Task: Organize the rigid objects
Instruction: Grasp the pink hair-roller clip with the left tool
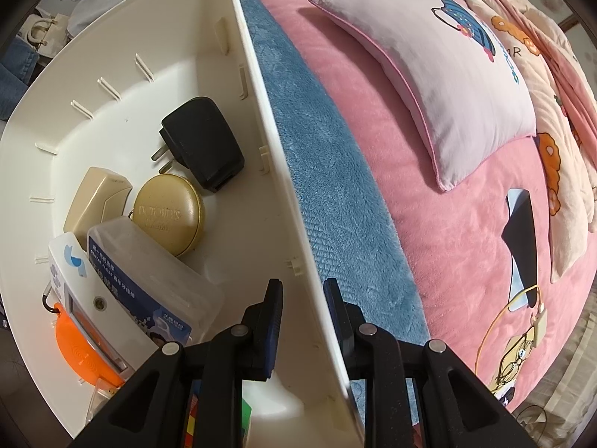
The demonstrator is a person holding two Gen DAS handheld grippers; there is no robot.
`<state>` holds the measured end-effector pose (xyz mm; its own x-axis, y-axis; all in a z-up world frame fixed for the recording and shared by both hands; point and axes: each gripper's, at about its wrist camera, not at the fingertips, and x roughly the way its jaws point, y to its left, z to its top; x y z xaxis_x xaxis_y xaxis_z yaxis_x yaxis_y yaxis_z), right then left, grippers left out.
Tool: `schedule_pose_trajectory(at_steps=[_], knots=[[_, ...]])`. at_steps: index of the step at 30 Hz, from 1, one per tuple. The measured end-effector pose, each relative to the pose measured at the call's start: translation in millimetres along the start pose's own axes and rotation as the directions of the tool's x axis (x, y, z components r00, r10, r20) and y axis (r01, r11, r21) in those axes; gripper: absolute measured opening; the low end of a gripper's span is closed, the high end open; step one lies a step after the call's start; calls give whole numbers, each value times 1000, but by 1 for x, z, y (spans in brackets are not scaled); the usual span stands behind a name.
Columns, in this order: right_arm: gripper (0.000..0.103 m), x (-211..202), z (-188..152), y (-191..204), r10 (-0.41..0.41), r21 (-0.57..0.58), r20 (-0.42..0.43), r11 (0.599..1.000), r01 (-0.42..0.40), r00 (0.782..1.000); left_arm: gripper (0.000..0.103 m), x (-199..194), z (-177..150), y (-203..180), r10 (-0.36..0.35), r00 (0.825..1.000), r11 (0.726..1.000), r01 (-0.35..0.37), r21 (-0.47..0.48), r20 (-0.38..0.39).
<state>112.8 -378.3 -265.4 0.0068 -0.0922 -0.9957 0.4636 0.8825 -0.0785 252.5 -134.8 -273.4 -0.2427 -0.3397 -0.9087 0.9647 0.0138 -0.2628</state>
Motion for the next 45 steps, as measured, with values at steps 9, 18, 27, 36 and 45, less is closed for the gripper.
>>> schedule_pose_trajectory(at_steps=[9,18,27,36,45], knots=[[24,1,-1,-1,2,4,5,1000,-2,1000,64,-19,-36,9,-13,999,968,23,-251,42],[24,0,-1,0,-6,3,17,1000,6,1000,45,-38,-73,11,-32,995,885,74,-460,98],[24,-1,-1,0,-7,-1,18,1000,7,1000,34,-50,-94,-7,-12,988,809,100,-579,154],[24,-1,0,0,8,-5,28,1000,-8,1000,27,-66,-110,-27,24,979,714,126,-689,204],[24,-2,-3,-2,40,-30,38,999,-39,998,25,-85,-102,-50,86,962,633,149,-760,260]])
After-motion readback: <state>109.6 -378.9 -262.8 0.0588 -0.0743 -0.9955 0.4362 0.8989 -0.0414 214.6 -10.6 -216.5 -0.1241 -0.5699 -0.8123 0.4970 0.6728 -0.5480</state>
